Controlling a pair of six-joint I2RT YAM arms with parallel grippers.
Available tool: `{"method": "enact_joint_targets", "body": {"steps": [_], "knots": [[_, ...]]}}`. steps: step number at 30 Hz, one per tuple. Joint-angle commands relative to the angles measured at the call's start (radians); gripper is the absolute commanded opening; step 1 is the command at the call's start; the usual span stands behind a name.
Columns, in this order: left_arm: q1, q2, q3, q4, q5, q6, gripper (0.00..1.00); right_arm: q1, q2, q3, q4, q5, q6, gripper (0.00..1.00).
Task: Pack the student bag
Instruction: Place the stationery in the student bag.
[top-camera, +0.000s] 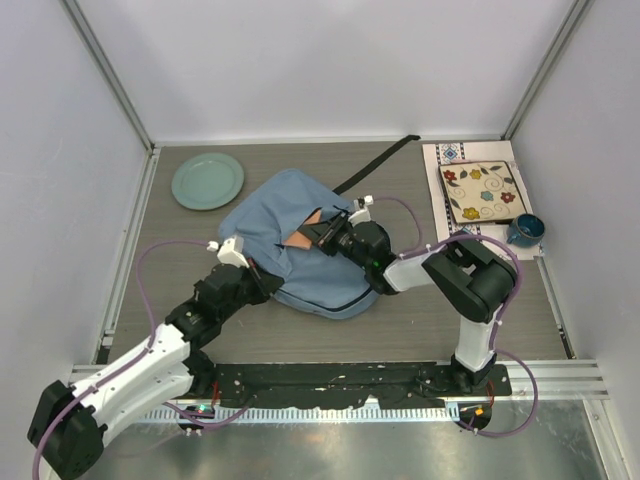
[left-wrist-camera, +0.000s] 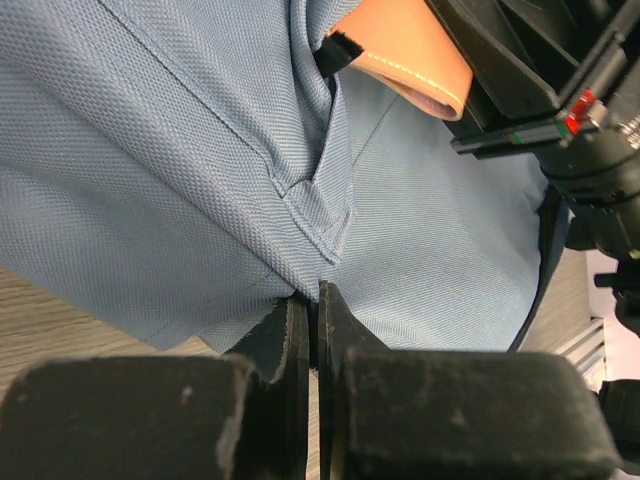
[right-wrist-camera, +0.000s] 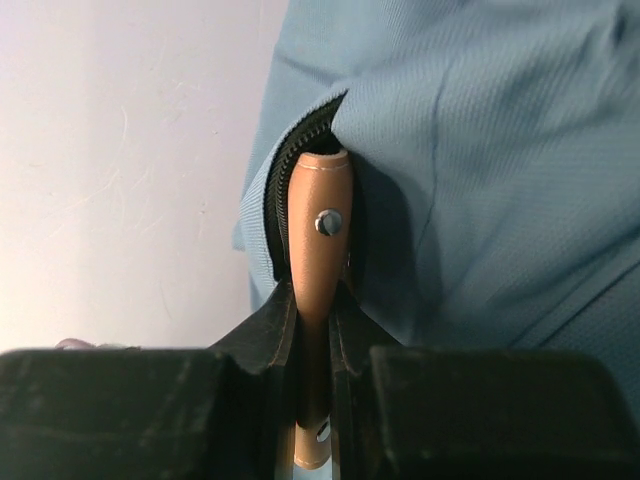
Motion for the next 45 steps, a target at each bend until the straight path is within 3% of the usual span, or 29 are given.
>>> {"method": "enact_joint_targets", "body": {"steps": [1,6,9,16,18,23,24,26,30,36,45], "knots": [[-0.018,-0.109,-0.018,0.010,0.148,0.013,0.00,-0.081,-0.028,0.054,0.007,0.070,-0.107,0.03],[-0.016,-0.173,-0.027,-0.050,0.152,0.015,0.00,-0.130,-0.034,0.065,0.015,0.050,-0.148,0.04],[-0.016,-0.147,-0.033,-0.023,0.175,0.013,0.00,-0.144,-0.008,0.109,0.030,-0.068,-0.127,0.04],[-0.015,-0.025,-0.016,0.106,0.221,0.044,0.00,-0.038,0.006,0.068,0.240,-0.111,0.117,0.03],[-0.013,-0.038,-0.007,0.059,0.200,0.049,0.00,-0.037,-0.015,0.026,0.271,-0.068,0.180,0.02],[-0.013,-0.103,-0.019,0.082,0.218,0.046,0.00,-0.040,-0.040,0.088,0.006,-0.117,0.080,0.01],[-0.013,-0.109,-0.018,0.077,0.221,0.050,0.00,-0.044,-0.031,0.146,-0.162,-0.155,0.009,0.01],[-0.013,-0.132,-0.010,0.062,0.232,0.064,0.00,-0.040,0.005,0.192,-0.241,-0.182,-0.103,0.03],[-0.013,-0.146,-0.008,0.056,0.240,0.073,0.00,-0.017,0.054,0.257,-0.307,-0.289,-0.173,0.06],[-0.013,-0.106,0.005,0.095,0.292,0.081,0.00,0.008,0.104,0.313,-0.266,-0.297,-0.132,0.11],[-0.013,-0.149,0.004,0.066,0.271,0.076,0.00,0.005,0.132,0.300,-0.257,-0.248,-0.099,0.34]]}}
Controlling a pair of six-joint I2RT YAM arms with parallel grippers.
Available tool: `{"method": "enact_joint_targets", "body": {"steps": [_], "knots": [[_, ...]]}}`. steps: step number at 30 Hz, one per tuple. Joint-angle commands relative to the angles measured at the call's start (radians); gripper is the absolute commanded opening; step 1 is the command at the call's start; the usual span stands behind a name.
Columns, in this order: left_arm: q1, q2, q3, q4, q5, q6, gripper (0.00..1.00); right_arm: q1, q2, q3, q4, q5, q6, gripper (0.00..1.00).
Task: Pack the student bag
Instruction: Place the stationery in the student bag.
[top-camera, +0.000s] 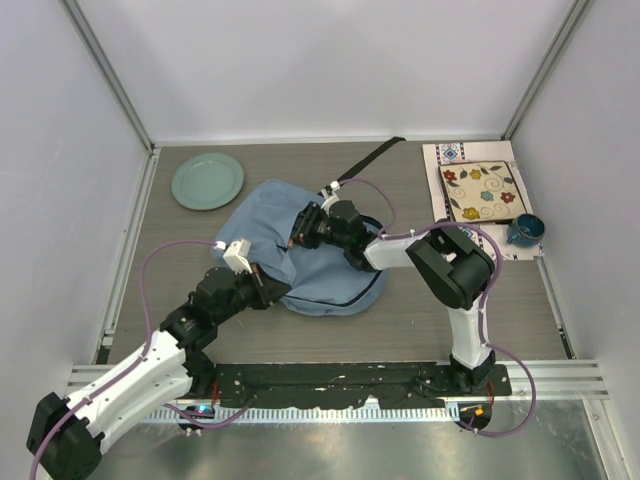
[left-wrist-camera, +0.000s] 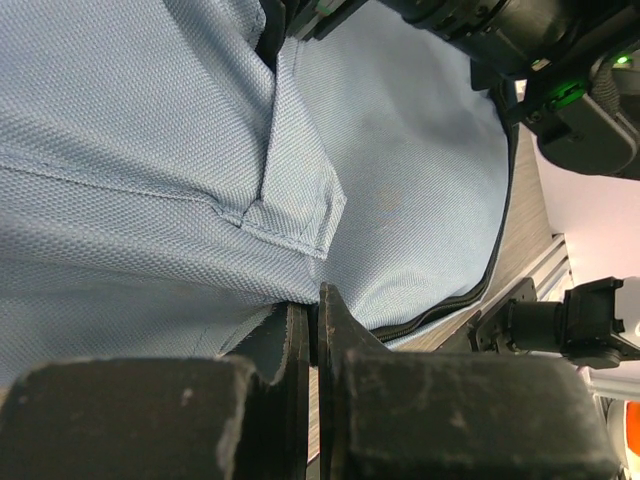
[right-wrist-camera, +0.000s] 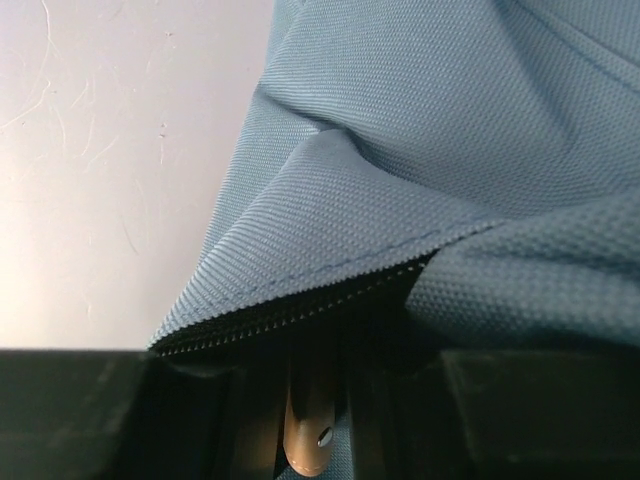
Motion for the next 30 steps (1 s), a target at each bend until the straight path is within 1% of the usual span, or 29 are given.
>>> {"method": "enact_joint_targets", "body": {"steps": [1,4,7,11,12,13,14,15,16,18,19,21,22,24,30], "knots": [[-0.011,-0.051,0.035,0.046,0.084,0.004,0.00,0.006,-0.052,-0.026,0.009,0.025,-0.022,0.39],[-0.013,-0.052,0.035,0.038,0.079,0.001,0.00,-0.002,-0.125,-0.108,-0.034,0.059,-0.071,0.49],[-0.011,-0.042,0.035,0.038,0.077,-0.001,0.00,-0.010,-0.161,-0.157,-0.060,0.066,-0.088,0.50],[-0.011,-0.037,0.037,0.037,0.076,-0.001,0.00,-0.025,-0.190,-0.200,-0.045,0.060,-0.079,0.50],[-0.011,-0.038,0.037,0.035,0.074,-0.001,0.00,-0.025,-0.192,-0.204,-0.037,0.057,-0.076,0.47],[-0.011,-0.042,0.035,0.035,0.074,-0.002,0.00,-0.027,-0.190,-0.204,-0.029,0.047,-0.068,0.42],[-0.013,-0.043,0.035,0.035,0.076,-0.002,0.00,-0.027,-0.184,-0.201,-0.017,0.034,-0.068,0.39],[-0.013,-0.045,0.035,0.032,0.076,-0.002,0.00,-0.027,-0.172,-0.186,-0.013,0.025,-0.065,0.34],[-0.013,-0.043,0.035,0.032,0.074,-0.002,0.00,-0.027,-0.164,-0.180,-0.008,0.017,-0.059,0.25],[-0.011,-0.045,0.034,0.032,0.074,-0.002,0.00,-0.027,-0.144,-0.165,0.024,-0.006,-0.039,0.16],[-0.013,-0.048,0.034,0.032,0.076,-0.002,0.00,-0.027,-0.137,-0.158,0.036,-0.013,-0.034,0.09],[-0.011,-0.049,0.031,0.032,0.073,-0.004,0.00,-0.024,-0.114,-0.137,0.073,-0.038,-0.013,0.03],[-0.013,-0.048,0.031,0.032,0.073,-0.002,0.00,-0.022,-0.106,-0.125,0.075,-0.048,-0.007,0.01],[-0.013,-0.043,0.034,0.035,0.074,-0.004,0.00,-0.016,-0.086,-0.080,0.072,-0.074,0.004,0.01],[-0.011,-0.017,0.037,0.051,0.082,-0.002,0.00,0.030,-0.035,-0.007,0.055,-0.067,0.001,0.01]]}}
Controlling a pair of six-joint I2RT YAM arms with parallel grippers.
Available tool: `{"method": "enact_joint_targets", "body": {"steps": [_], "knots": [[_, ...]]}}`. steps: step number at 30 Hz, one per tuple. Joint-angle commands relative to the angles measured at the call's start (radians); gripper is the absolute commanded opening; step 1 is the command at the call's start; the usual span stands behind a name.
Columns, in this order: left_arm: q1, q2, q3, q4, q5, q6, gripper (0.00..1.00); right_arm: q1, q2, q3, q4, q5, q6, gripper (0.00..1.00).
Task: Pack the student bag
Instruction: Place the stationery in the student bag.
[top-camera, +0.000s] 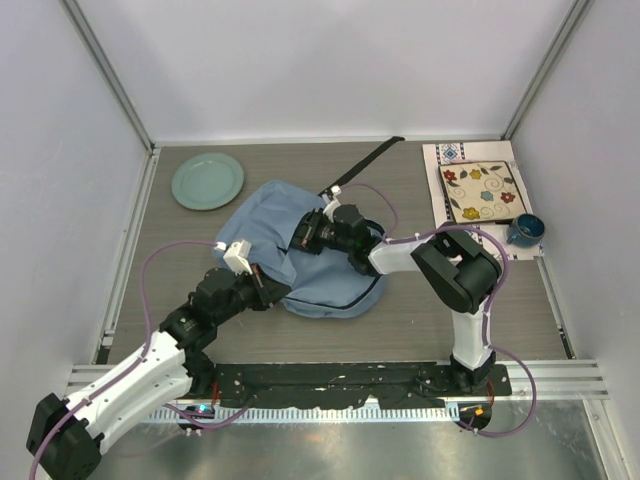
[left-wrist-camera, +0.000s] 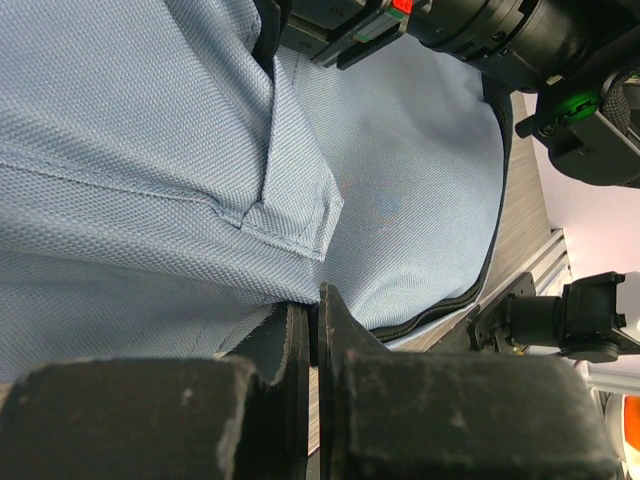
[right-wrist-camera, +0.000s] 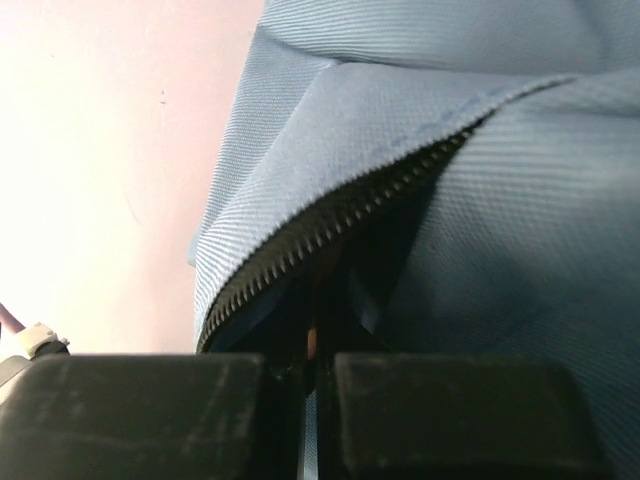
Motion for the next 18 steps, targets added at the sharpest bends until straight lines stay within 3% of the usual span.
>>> {"method": "enact_joint_targets", "body": {"steps": [1,2,9,13,15,18], "knots": [[-0.012,0.005,0.035,0.066,0.074,-0.004,0.00,0.037,0.026,0.082,0.023,-0.006,-0.004,0.01],[-0.012,0.003,0.035,0.064,0.069,-0.004,0.00,0.037,0.024,0.071,0.014,0.003,-0.011,0.02],[-0.012,-0.032,0.038,0.017,0.031,-0.002,0.00,-0.012,-0.117,-0.025,-0.182,0.147,-0.201,0.30],[-0.012,-0.061,0.050,-0.034,0.003,-0.001,0.00,-0.021,-0.158,0.143,-0.655,0.415,-0.417,0.34],[-0.010,-0.080,0.058,-0.101,-0.021,0.002,0.00,-0.035,-0.154,0.180,-0.772,0.586,-0.500,0.41],[-0.010,-0.104,0.090,-0.219,-0.096,0.011,0.00,-0.084,-0.143,0.191,-0.892,0.632,-0.543,0.41]]}}
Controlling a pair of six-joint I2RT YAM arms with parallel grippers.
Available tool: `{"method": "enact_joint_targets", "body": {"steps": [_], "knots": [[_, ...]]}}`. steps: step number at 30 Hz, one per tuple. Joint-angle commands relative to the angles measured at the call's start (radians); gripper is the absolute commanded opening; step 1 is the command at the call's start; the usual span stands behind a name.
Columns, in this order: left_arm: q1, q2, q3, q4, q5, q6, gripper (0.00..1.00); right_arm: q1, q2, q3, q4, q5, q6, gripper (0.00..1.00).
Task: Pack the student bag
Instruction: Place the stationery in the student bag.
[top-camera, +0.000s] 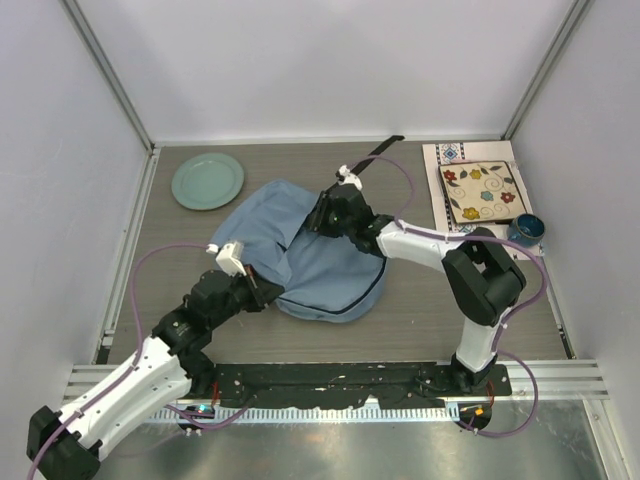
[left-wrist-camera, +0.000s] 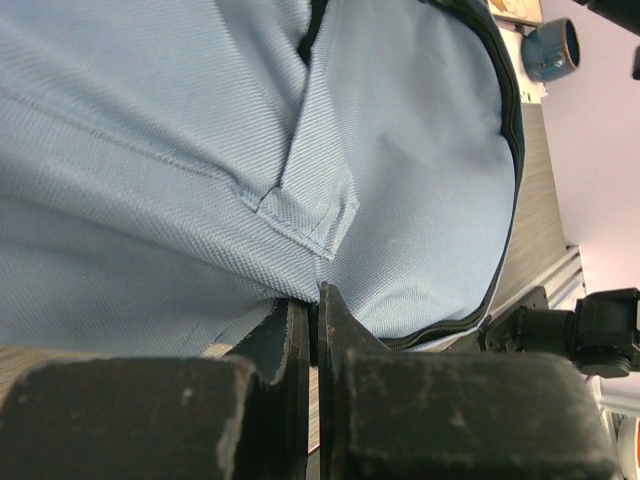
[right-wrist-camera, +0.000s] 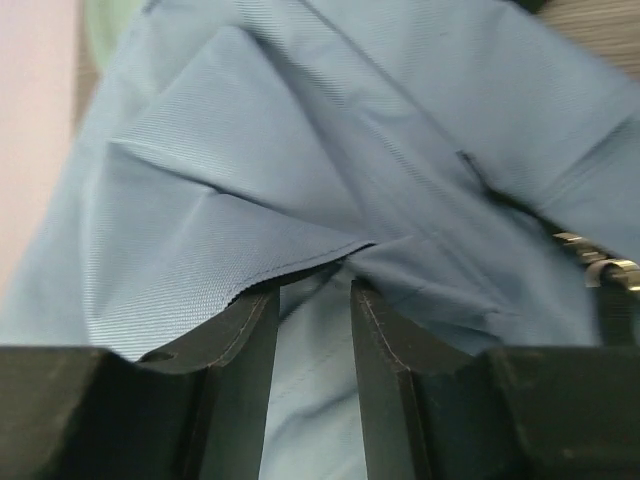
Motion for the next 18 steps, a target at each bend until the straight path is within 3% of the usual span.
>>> {"method": "enact_joint_targets", "body": {"steps": [1,11,18], "knots": [[-0.008,-0.043,0.091,-0.143,-0.095,0.019,0.00,-0.075,-0.017,-0.011,-0.337,0.254,-0.177,0.41],[0.051,0.006,0.174,-0.304,-0.218,0.042,0.00,-0.082,-0.249,-0.363,-0.303,0.207,-0.119,0.42],[0.222,0.070,0.219,-0.383,-0.208,0.096,0.00,-0.049,-0.429,-0.527,-0.291,0.116,-0.017,0.41]]}}
